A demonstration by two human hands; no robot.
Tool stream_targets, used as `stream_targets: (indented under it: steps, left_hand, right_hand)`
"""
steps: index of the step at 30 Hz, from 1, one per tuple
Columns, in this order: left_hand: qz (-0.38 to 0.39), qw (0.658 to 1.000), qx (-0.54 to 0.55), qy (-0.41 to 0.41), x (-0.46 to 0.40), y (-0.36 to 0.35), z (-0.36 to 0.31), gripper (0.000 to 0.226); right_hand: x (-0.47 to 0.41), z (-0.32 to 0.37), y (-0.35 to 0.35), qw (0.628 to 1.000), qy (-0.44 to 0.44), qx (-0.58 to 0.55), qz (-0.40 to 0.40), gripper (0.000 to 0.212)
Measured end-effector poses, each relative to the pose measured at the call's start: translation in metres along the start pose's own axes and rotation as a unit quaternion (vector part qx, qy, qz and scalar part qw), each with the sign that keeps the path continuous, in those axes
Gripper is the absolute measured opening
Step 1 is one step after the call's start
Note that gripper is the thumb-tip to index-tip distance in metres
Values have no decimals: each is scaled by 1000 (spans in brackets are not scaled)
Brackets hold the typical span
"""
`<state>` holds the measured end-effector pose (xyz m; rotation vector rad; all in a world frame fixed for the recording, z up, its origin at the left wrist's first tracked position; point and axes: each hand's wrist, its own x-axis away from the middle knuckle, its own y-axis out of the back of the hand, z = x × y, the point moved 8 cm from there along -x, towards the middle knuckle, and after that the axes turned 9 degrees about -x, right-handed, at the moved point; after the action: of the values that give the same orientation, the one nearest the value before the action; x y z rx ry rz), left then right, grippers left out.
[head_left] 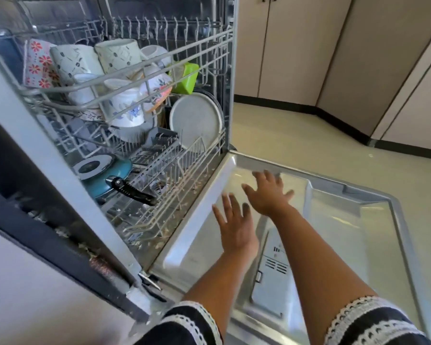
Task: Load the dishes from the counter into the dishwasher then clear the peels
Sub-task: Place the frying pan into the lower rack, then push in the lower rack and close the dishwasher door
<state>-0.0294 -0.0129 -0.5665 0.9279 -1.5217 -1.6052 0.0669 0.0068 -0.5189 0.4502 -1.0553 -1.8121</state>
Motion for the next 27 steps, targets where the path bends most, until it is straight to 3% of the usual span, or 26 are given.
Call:
stream_targets:
  steps: [4,12,15,17,20,21,25,27]
  left_hand:
    - [25,994,27,-102,14,-13,-74,72]
    - [119,962,74,-234,59,-29,-205,70]
    - [158,944,106,-270,85,-33,-242,75]
    - [190,930,120,-291,100,-40,-264,85]
    - [223,907,137,-330,118,-46,-291,139]
    - [226,905,131,-335,121,-48,-298,148]
    - [248,896,119,-349,136,-56,-321,156]
    - [264,896,125,-336,142,-61,-328,139]
  right_hand:
    - [13,-95,34,988,-111,104,13,67]
    - [76,-240,105,962,-250,109,-12,70]
    - [111,-299,110,946,-318,54,-4,80]
    - [137,-333,110,931,-364,-1,16,90]
    - [167,-364,108,912,-404,-48,51,93]
    - [173,-372,107,909,-410,-53,58,92]
    - [184,-381,101,899,-424,-57,90,86]
    - [183,-378,97,896,-428,-55,106,77]
